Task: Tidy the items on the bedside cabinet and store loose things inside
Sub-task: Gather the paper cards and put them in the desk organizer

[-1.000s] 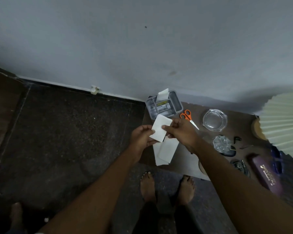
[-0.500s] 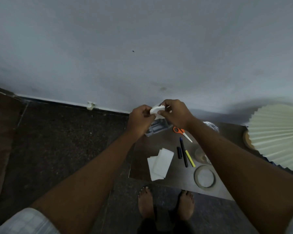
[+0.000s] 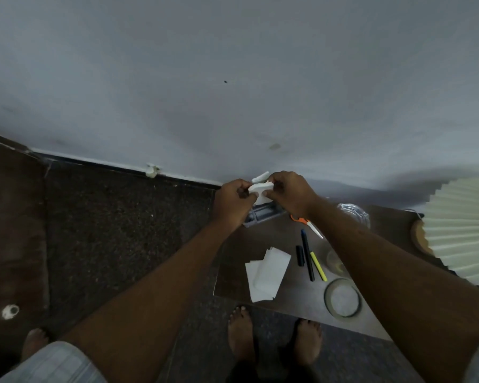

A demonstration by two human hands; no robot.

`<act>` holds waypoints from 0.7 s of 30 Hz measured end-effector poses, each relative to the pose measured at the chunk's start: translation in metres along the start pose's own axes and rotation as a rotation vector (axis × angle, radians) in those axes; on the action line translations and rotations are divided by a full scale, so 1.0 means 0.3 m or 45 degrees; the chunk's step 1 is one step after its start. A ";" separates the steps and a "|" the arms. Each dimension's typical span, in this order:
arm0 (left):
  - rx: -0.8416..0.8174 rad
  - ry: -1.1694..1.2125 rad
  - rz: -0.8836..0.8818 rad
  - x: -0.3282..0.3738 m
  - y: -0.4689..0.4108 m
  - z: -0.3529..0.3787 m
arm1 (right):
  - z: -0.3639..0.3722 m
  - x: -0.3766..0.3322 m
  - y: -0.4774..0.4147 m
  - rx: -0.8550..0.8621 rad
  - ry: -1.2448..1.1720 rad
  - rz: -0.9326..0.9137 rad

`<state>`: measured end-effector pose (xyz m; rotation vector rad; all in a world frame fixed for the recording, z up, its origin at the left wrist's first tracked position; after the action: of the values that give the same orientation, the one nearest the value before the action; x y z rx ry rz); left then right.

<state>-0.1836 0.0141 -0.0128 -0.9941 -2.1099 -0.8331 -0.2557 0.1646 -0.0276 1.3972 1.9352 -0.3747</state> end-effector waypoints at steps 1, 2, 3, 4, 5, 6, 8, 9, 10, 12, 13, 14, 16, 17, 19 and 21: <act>0.004 -0.016 0.003 -0.004 -0.002 0.002 | 0.007 0.004 -0.001 -0.005 0.003 0.003; 0.010 -0.027 -0.003 -0.006 -0.004 0.005 | 0.014 0.007 -0.002 -0.005 0.004 0.004; 0.021 -0.037 -0.010 -0.010 -0.006 0.008 | 0.019 0.010 -0.002 -0.004 0.000 0.004; 0.038 -0.047 -0.012 -0.013 -0.008 0.010 | 0.023 0.011 -0.001 -0.004 -0.001 0.003; 0.051 -0.052 -0.012 -0.018 -0.010 0.012 | 0.026 0.012 0.000 -0.002 0.003 0.002; 0.056 -0.054 -0.011 -0.021 -0.010 0.015 | 0.028 0.012 0.001 0.001 0.016 0.000; 0.059 -0.063 0.005 -0.028 -0.010 0.017 | 0.035 0.016 0.000 0.013 0.038 -0.002; 0.060 -0.075 0.019 -0.032 -0.012 0.020 | 0.038 0.018 -0.001 0.020 0.043 -0.002; 0.068 -0.090 0.034 -0.035 -0.013 0.022 | 0.041 0.017 -0.001 0.023 0.046 -0.005; 0.088 -0.119 0.056 -0.040 -0.017 0.027 | 0.045 0.019 -0.002 0.023 0.054 -0.013; 0.092 -0.132 0.061 -0.044 -0.020 0.031 | 0.046 0.019 -0.003 0.023 0.058 -0.016; 0.092 -0.146 0.067 -0.046 -0.021 0.035 | 0.047 0.019 -0.003 0.024 0.061 -0.018; 0.092 -0.161 0.067 -0.048 -0.022 0.039 | 0.049 0.021 -0.002 0.039 0.046 -0.020; 0.097 -0.160 0.066 -0.049 -0.022 0.041 | 0.052 0.024 -0.002 0.047 0.034 -0.010; 0.111 -0.158 0.063 -0.055 -0.022 0.045 | 0.057 0.031 0.000 0.056 0.029 0.023; 0.127 -0.157 0.064 -0.061 -0.022 0.051 | 0.062 0.039 0.002 0.055 0.035 0.034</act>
<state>-0.1840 0.0150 -0.0374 -1.0649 -2.1976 -0.6504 -0.2500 0.1619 -0.0486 1.4610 1.9390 -0.3888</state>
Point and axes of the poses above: each hand's wrist, its own y-axis away from the middle knuckle, its own z-axis out of the palm, x = y × z, the point moved 2 cm from there along -y, towards the middle knuckle, and after that the axes turned 11 degrees about x, right-handed, at the moved point
